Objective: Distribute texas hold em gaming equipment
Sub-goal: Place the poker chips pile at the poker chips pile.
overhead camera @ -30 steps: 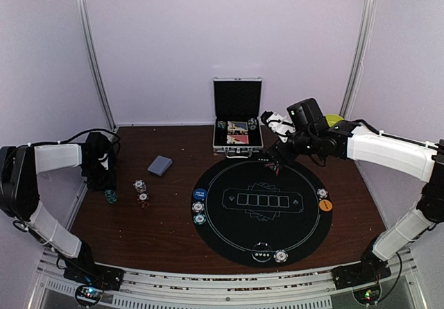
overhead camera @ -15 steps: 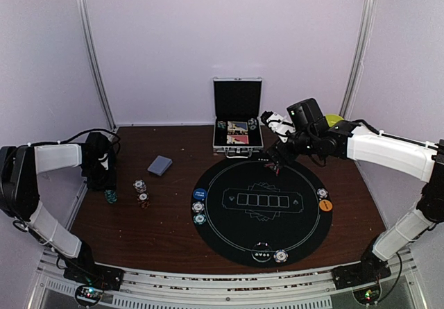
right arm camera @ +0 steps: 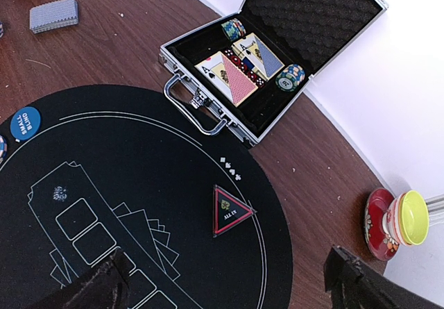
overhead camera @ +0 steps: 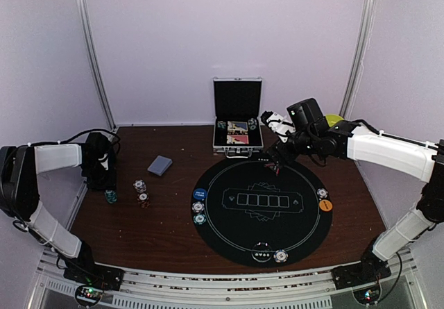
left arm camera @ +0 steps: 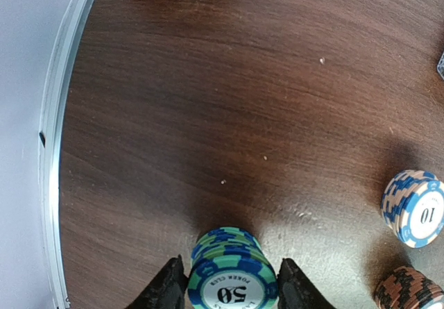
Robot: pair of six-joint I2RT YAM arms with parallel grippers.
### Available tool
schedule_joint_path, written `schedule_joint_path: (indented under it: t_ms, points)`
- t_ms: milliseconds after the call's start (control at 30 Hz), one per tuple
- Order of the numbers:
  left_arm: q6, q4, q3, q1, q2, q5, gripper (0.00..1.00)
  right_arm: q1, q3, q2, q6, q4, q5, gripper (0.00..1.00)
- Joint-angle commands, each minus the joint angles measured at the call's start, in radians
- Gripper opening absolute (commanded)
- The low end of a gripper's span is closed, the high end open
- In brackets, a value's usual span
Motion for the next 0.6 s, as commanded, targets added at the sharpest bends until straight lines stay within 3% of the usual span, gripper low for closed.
schedule_joint_path:
  t_ms: [0, 567]
  points:
    - [0.004, 0.008, -0.008, 0.004, 0.004, -0.012, 0.48, -0.007, -0.009, -0.029, 0.012, 0.009, 0.012, 1.00]
    - [0.005, 0.005, -0.005, 0.004, 0.019, -0.020, 0.55, -0.007, -0.009, -0.033, 0.012, 0.009, 0.010, 1.00]
